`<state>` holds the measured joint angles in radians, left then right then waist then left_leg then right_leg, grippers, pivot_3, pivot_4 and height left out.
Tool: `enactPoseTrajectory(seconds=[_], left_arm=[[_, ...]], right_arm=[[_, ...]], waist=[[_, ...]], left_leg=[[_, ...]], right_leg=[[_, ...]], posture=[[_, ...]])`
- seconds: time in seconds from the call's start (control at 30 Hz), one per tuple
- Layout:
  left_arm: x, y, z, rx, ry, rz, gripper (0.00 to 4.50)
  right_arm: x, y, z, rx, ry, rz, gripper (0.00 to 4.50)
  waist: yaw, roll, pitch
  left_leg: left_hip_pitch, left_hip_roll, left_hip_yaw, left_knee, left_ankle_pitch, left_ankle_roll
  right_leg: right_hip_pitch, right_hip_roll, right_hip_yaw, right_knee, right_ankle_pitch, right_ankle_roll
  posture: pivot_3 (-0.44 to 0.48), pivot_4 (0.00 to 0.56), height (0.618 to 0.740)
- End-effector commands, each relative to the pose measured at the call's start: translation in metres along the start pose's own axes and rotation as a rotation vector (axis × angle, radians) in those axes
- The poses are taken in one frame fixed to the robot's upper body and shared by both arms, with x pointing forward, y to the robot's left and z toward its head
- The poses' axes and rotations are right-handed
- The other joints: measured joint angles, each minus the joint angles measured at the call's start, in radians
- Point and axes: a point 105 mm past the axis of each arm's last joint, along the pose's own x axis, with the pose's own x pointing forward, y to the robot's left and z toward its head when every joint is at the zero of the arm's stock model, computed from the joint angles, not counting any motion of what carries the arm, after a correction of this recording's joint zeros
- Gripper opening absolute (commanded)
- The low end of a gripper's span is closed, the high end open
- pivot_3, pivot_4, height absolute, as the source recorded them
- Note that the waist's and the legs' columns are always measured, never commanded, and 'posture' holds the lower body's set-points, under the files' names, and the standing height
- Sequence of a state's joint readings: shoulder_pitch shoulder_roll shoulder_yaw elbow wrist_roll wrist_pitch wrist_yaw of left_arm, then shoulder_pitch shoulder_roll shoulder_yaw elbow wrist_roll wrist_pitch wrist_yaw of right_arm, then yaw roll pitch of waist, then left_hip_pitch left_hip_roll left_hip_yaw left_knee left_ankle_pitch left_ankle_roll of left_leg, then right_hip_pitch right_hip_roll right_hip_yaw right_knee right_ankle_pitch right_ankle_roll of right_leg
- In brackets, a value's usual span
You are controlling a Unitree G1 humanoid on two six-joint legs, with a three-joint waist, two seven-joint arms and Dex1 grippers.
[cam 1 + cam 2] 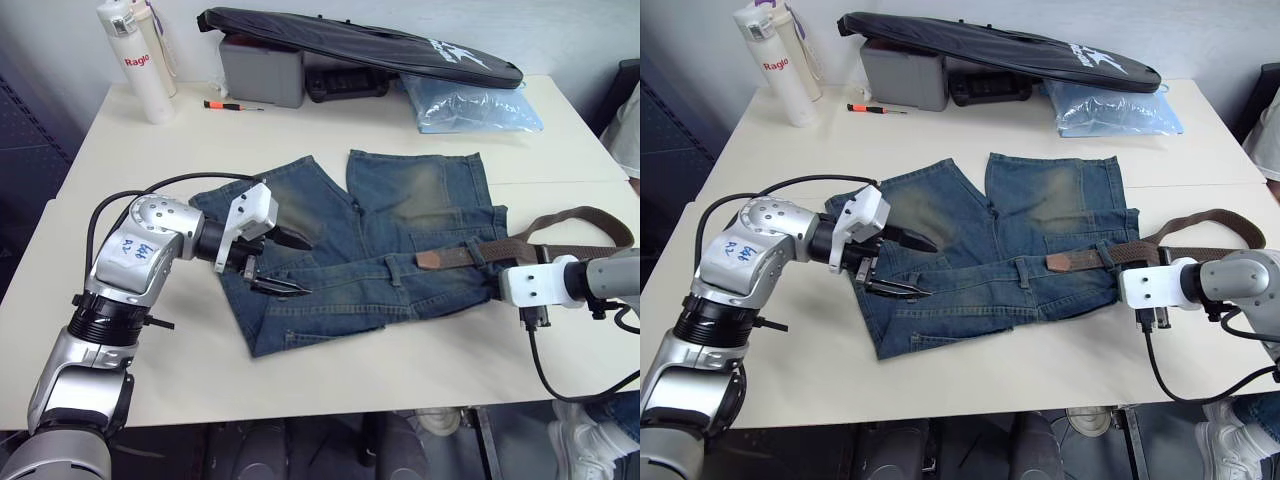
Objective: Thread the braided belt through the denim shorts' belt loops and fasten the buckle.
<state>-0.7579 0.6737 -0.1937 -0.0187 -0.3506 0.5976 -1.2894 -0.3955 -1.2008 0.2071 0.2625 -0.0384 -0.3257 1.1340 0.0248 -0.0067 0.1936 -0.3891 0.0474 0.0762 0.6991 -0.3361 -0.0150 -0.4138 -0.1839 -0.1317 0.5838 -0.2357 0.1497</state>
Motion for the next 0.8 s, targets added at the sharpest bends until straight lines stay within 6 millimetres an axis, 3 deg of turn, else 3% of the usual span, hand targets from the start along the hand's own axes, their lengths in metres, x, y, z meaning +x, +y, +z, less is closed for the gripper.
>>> enactPoseTrajectory(seconds=[0.03, 0.1, 0.2, 0.33, 0.63, 0.8], left_arm=[[0.000, 0.002, 0.008, 0.042, -0.009, 0.003, 4.50], [0.001, 0.003, 0.007, 0.043, -0.008, 0.003, 4.50], [0.001, 0.010, 0.000, 0.045, 0.023, 0.038, 4.50], [0.005, 0.010, 0.000, 0.052, 0.017, 0.043, 4.50], [0.020, 0.022, 0.017, 0.120, -0.043, 0.089, 4.50], [0.029, 0.025, 0.026, 0.143, -0.069, 0.079, 4.50]], right_arm=[[-0.024, -0.011, 0.006, -0.022, 0.027, -0.020, 2.42], [-0.036, -0.009, 0.003, 0.008, 0.076, 0.009, 3.37], [-0.061, -0.034, 0.021, 0.160, 0.013, -0.117, 4.48], [-0.066, -0.047, 0.048, 0.362, -0.147, -0.261, 4.48], [-0.029, -0.027, 0.075, 0.355, -0.185, -0.265, 4.48], [-0.016, -0.038, 0.076, 0.362, -0.169, -0.379, 4.48]], waist=[[-0.001, 0.001, 0.000], [-0.002, 0.001, 0.001], [-0.002, 0.001, 0.001], [-0.001, 0.001, 0.001], [0.002, 0.001, 0.001], [-0.002, 0.001, 0.001]], left_leg=[[0.000, 0.000, 0.000, 0.000, 0.000, 0.000], [0.000, 0.000, 0.000, 0.000, 0.000, 0.000], [0.000, 0.000, 0.000, 0.000, 0.000, 0.000], [0.001, 0.001, 0.000, 0.000, 0.000, 0.000], [0.000, 0.000, 0.000, 0.001, 0.000, 0.000], [0.000, 0.000, 0.001, 0.000, 0.000, 0.000]], right_leg=[[0.000, 0.000, 0.000, 0.000, 0.000, 0.000], [0.000, 0.000, 0.000, 0.000, 0.000, 0.000], [0.000, 0.000, 0.000, 0.000, 0.000, 0.000], [0.000, 0.000, 0.000, 0.001, 0.000, 0.000], [0.000, 0.000, 0.000, 0.000, 0.000, 0.000], [0.000, 0.000, 0.000, 0.000, 0.000, 0.000]], posture=[[0.000, 0.150, 0.740], [0.000, 0.150, 0.740], [0.000, 0.150, 0.740], [0.000, 0.150, 0.740], [0.000, 0.150, 0.740], [0.000, 0.150, 0.740]])
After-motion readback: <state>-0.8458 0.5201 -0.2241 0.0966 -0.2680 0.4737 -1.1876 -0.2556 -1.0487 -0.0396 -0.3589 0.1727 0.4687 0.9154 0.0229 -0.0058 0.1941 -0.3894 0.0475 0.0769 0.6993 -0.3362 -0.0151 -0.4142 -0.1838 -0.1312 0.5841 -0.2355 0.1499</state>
